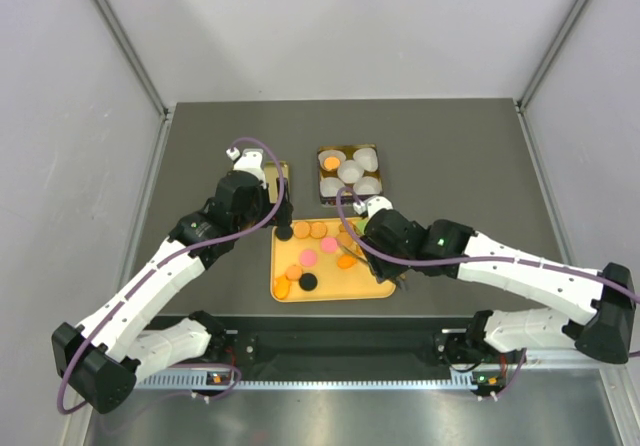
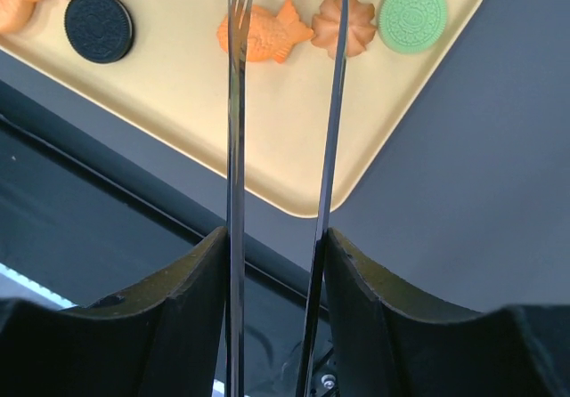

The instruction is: Pack the cookies

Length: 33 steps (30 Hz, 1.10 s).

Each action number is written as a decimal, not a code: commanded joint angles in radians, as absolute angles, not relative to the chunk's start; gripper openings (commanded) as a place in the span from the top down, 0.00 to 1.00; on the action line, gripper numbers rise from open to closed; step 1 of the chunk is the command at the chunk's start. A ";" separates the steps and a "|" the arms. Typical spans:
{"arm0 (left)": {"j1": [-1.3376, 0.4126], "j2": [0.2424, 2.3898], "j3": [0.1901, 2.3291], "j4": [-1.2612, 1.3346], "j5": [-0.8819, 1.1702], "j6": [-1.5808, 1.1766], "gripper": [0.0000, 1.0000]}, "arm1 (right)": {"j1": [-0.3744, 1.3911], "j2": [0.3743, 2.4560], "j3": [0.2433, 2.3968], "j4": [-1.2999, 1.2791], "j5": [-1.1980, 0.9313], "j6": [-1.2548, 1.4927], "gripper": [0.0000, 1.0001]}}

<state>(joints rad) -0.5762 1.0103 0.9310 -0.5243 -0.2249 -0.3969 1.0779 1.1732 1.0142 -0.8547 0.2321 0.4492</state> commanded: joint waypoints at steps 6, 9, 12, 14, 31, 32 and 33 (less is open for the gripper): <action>-0.569 0.997 0.948 -0.489 -0.230 -0.397 0.01 | 1.091 1.233 1.023 -0.813 0.293 0.446 0.55; -0.569 0.997 0.948 -0.489 -0.232 -0.396 0.01 | 1.091 1.238 1.022 -0.798 0.285 0.442 0.55; -0.568 1.000 0.946 -0.489 -0.229 -0.397 0.01 | 1.091 1.250 1.028 -0.793 0.279 0.439 0.55; -0.569 1.003 0.946 -0.488 -0.227 -0.397 0.01 | 1.091 1.252 1.031 -0.784 0.272 0.436 0.55; -0.568 1.000 0.945 -0.489 -0.232 -0.394 0.01 | 1.089 1.324 1.051 -0.750 0.262 0.419 0.55; -0.568 0.999 0.945 -0.488 -0.232 -0.394 0.01 | 1.089 1.318 1.052 -0.753 0.261 0.419 0.56; -0.566 1.000 0.945 -0.489 -0.230 -0.394 0.01 | 1.089 1.315 1.054 -0.759 0.261 0.422 0.56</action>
